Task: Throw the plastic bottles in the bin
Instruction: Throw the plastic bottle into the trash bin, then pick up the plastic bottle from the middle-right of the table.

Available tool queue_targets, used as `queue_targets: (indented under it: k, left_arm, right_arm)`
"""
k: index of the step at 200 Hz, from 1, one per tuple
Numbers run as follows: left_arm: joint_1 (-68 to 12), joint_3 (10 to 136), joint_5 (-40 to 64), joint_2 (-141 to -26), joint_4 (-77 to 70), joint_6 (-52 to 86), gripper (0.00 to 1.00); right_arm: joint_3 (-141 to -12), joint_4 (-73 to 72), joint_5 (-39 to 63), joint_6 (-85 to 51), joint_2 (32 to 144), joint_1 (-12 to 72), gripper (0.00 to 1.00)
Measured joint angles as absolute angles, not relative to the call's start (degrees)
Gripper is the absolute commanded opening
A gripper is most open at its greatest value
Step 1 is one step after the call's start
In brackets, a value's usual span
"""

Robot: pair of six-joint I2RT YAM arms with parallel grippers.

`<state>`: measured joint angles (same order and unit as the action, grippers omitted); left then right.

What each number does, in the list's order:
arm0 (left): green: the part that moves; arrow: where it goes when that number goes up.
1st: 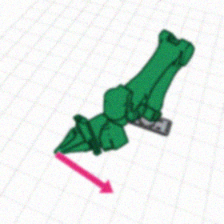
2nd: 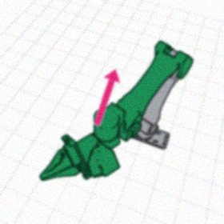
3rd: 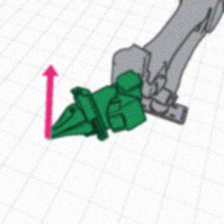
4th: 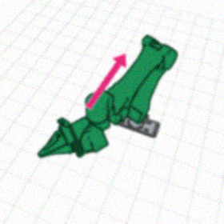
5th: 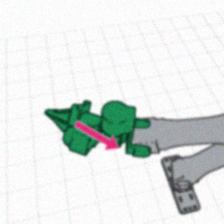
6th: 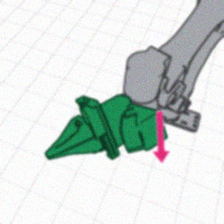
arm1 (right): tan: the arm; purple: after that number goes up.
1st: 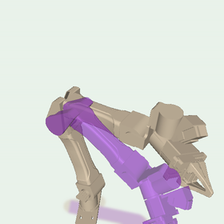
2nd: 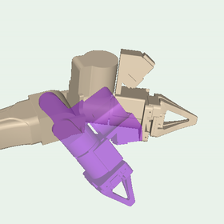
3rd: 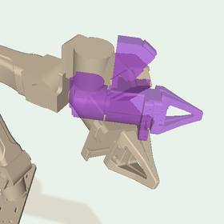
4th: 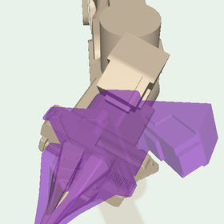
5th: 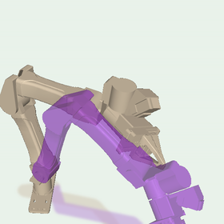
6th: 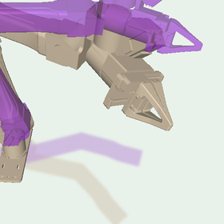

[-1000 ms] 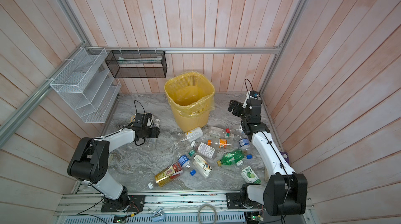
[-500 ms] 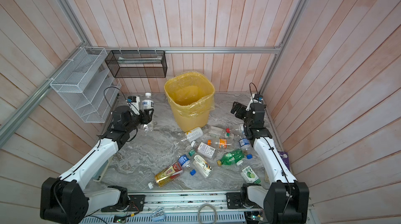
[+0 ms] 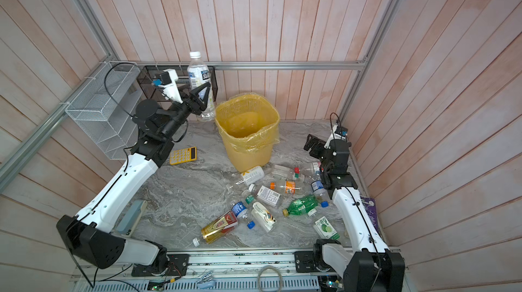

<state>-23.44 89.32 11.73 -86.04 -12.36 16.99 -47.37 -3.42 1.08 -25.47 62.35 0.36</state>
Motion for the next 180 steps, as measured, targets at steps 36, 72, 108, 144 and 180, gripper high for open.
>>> queue_targets:
  k: [36,72,108,144,180]
  left_arm:
    - [-30.06,98.30,6.31,-94.50,-1.61,12.67,1.00]
    - [-29.95,95.35,-0.19,-91.15,0.58,10.50,1.00]
    - [-29.69,90.54,-3.73,-83.66,-1.54,9.34,1.00]
    - [-29.69,84.12,-5.72,-78.39,-6.04,8.10,1.00]
    - [-29.63,78.11,-6.52,-76.84,-6.94,7.44,1.00]
  right_arm:
    - [-47.37,-2.72,1.08,-25.12,62.08,0.25,0.99]
    - [-47.37,-1.87,0.91,-24.88,61.06,-0.16,0.99]
    - [-47.37,-1.04,0.86,-25.12,61.01,-0.21,0.99]
    - [-47.37,0.25,-0.47,-25.32,61.06,-0.21,0.99]
    - [-47.40,2.76,-3.09,-26.00,62.85,-0.43,0.99]
